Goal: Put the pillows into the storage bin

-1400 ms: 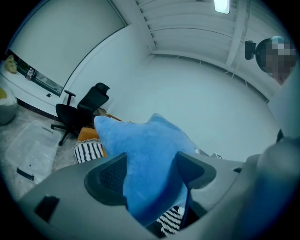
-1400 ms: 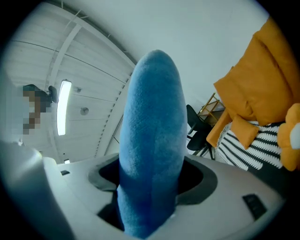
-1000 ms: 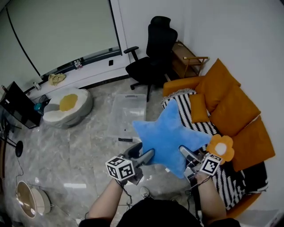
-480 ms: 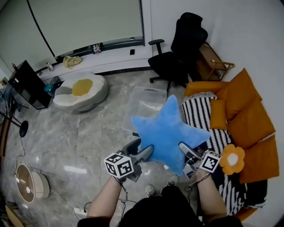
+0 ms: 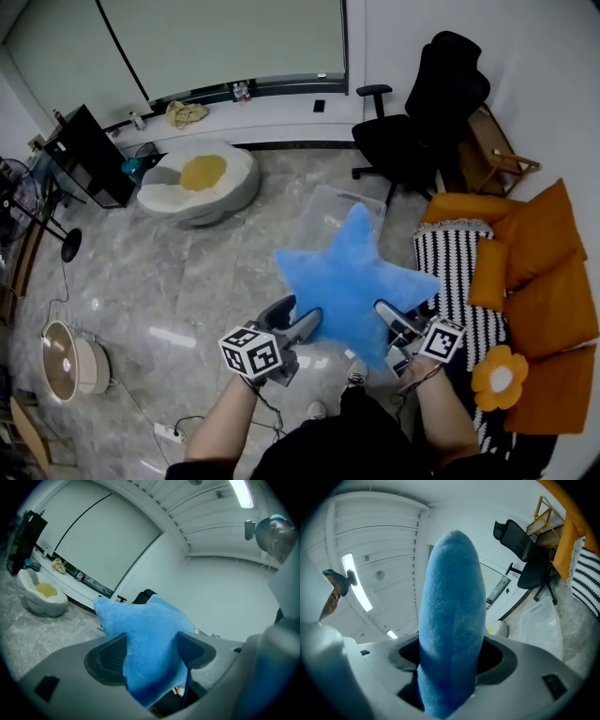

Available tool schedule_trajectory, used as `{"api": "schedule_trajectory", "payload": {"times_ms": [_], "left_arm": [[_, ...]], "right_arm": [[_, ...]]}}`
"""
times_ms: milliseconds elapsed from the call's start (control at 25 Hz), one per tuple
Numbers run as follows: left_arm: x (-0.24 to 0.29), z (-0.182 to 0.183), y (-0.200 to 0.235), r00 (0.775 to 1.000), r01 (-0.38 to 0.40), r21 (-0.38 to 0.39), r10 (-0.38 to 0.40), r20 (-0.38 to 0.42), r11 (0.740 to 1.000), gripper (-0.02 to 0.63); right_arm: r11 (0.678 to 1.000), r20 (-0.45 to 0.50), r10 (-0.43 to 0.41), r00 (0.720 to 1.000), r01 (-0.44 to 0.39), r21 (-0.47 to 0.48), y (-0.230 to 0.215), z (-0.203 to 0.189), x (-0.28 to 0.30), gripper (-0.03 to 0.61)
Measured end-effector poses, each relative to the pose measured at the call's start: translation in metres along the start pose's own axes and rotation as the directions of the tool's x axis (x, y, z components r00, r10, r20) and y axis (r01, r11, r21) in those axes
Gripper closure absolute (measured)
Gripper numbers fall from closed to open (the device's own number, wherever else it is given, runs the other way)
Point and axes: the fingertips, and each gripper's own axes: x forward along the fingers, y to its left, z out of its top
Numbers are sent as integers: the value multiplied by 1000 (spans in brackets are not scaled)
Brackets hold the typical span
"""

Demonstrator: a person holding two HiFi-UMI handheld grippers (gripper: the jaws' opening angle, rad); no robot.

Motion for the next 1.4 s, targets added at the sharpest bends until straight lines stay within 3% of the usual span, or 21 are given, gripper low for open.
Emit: {"api": "schedule_trajectory", "payload": {"times_ms": [360,640,960,1400], "left_arm": [[47,45,19,994,-90,2,89,70,996,273],[68,67,32,991,-99,1,99,92,995,273],[94,96,66,997,-37,12,36,71,999,272],[125,159,152,989,133,17,-131,-67,991,272]], "right_arm": [[996,-65,83,994,-81,29,-37,58,49,247],[995,-64,98,993,-96,36,-49,80,72,247],[998,-2,56,998,-56,41,-65,95,104,247],[996,134,-85,987,83,22,-81,103,185,247]]}}
